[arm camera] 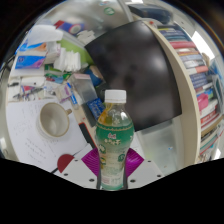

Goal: Pour water

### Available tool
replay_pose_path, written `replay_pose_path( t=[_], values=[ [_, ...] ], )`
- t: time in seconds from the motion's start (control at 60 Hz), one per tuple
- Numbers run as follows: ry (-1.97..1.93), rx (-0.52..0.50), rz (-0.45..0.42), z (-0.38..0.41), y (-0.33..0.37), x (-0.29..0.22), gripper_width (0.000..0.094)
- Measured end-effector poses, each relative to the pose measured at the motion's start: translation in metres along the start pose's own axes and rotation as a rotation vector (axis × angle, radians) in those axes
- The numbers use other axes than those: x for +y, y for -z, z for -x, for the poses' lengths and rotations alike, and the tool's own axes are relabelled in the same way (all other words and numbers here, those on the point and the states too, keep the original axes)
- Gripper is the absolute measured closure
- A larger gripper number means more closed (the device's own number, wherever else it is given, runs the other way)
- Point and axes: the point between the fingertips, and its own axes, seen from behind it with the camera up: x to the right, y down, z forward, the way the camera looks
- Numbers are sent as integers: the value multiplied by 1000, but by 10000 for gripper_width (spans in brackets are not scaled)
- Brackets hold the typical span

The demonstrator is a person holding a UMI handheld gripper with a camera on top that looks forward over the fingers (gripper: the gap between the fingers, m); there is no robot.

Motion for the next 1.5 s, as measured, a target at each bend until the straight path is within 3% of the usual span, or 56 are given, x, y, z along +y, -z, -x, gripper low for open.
replay_pose_path(
  t=[0.25,0.333,0.567,0.917,0.967,1.133,1.267,1.5],
  values=[
    [-767,-204,-113,23,-2,17,637],
    [-927,-225,-131,34,-8,27,638],
    [-1124,-176,-190,43,-30,37,636],
    [-1108,-75,-255,54,-40,42,612],
    [-1100,-48,-260,53,-38,44,525],
    [-1065,-62,-241,56,-39,43,375],
    [-1110,-70,-170,61,-24,56,69],
    [-1194,-33,-50,49,61,74,74]
  ],
)
